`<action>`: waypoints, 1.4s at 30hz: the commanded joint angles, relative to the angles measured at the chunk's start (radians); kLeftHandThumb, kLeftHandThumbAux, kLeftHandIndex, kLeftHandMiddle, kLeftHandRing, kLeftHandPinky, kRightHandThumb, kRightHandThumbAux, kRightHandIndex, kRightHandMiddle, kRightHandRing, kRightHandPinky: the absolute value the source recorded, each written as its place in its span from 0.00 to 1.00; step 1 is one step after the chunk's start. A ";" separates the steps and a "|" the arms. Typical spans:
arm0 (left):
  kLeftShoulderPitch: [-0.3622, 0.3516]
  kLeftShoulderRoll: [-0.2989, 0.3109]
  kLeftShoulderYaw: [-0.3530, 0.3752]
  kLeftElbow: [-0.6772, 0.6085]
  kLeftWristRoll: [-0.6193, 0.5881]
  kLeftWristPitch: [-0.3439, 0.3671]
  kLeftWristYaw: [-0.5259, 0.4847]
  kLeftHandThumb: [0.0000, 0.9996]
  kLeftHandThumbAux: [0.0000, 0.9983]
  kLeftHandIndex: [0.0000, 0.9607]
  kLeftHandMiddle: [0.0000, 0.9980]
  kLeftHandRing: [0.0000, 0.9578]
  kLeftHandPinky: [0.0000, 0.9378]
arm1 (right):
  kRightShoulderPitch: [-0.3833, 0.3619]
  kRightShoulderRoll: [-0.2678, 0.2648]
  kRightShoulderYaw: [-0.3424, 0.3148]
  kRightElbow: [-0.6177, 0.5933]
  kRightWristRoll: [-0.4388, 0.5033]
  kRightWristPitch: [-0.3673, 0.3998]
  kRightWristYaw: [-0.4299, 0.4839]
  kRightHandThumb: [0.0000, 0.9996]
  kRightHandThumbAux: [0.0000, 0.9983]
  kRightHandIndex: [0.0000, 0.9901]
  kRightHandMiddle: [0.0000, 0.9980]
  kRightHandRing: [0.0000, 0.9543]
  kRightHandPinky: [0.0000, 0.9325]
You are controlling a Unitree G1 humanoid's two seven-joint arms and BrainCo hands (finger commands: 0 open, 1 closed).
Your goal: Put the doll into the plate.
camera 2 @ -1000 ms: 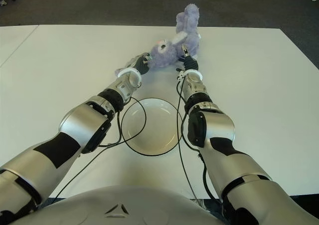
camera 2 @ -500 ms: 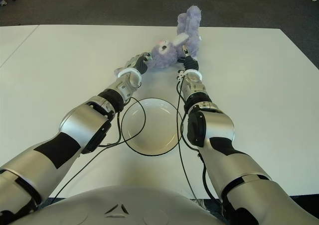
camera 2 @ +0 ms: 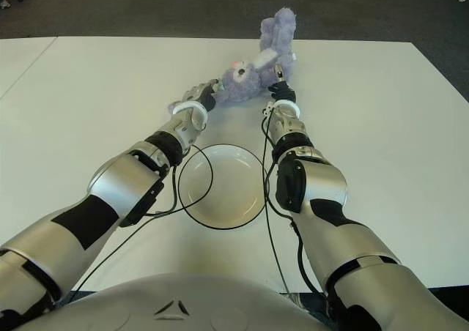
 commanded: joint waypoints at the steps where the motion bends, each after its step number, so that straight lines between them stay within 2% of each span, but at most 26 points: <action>1: 0.020 -0.120 -0.013 0.018 0.012 0.033 -0.031 0.72 0.49 0.00 0.03 0.17 0.31 | 0.082 0.009 -0.018 0.061 0.014 0.083 -0.024 0.13 0.35 0.11 0.19 0.22 0.17; 5: 0.019 -0.119 -0.018 0.017 0.011 0.041 -0.036 0.65 0.47 0.00 0.00 0.11 0.24 | 0.081 0.007 -0.018 0.061 0.012 0.084 -0.025 0.12 0.33 0.02 0.13 0.16 0.13; 9: 0.018 -0.116 -0.032 0.018 0.019 0.052 -0.049 0.63 0.45 0.00 0.00 0.09 0.21 | 0.080 0.004 -0.018 0.061 0.011 0.086 -0.025 0.12 0.33 0.01 0.11 0.14 0.13; 11: 0.019 -0.111 -0.047 0.020 0.033 0.061 -0.062 0.58 0.40 0.00 0.00 0.02 0.12 | 0.078 0.001 -0.019 0.062 0.011 0.089 -0.026 0.13 0.33 0.00 0.05 0.08 0.10; 15: 0.025 -0.104 -0.059 0.021 0.046 0.066 -0.070 0.57 0.38 0.00 0.00 0.01 0.09 | 0.076 -0.001 -0.023 0.062 0.012 0.094 -0.027 0.14 0.35 0.00 0.03 0.06 0.08; 21: 0.029 -0.098 -0.068 0.021 0.050 0.069 -0.077 0.57 0.37 0.00 0.00 0.00 0.06 | 0.073 -0.008 -0.049 0.062 0.029 0.099 -0.033 0.14 0.36 0.00 0.00 0.00 0.00; 25: 0.030 -0.093 -0.068 0.021 0.051 0.069 -0.086 0.57 0.36 0.00 0.00 0.00 0.04 | 0.054 -0.008 -0.116 0.059 0.095 0.111 -0.057 0.13 0.35 0.00 0.00 0.00 0.00; 28: 0.031 -0.089 -0.062 0.021 0.048 0.065 -0.092 0.57 0.36 0.00 0.00 0.00 0.01 | 0.050 -0.007 -0.174 0.058 0.158 0.111 -0.045 0.12 0.35 0.00 0.00 0.00 0.00; 32: 0.032 -0.086 -0.048 0.020 0.037 0.059 -0.097 0.55 0.35 0.00 0.00 0.00 0.00 | 0.046 -0.008 -0.212 0.056 0.206 0.107 -0.015 0.10 0.36 0.00 0.00 0.00 0.01; 37: 0.029 -0.084 -0.026 0.017 0.018 0.054 -0.098 0.51 0.34 0.00 0.00 0.00 0.04 | 0.050 -0.004 -0.235 0.053 0.235 0.074 0.043 0.07 0.38 0.00 0.00 0.00 0.05; 42: 0.030 -0.083 -0.021 0.016 0.019 0.049 -0.095 0.52 0.33 0.00 0.00 0.01 0.05 | 0.055 0.002 -0.224 0.056 0.220 0.045 0.066 0.05 0.38 0.00 0.00 0.00 0.06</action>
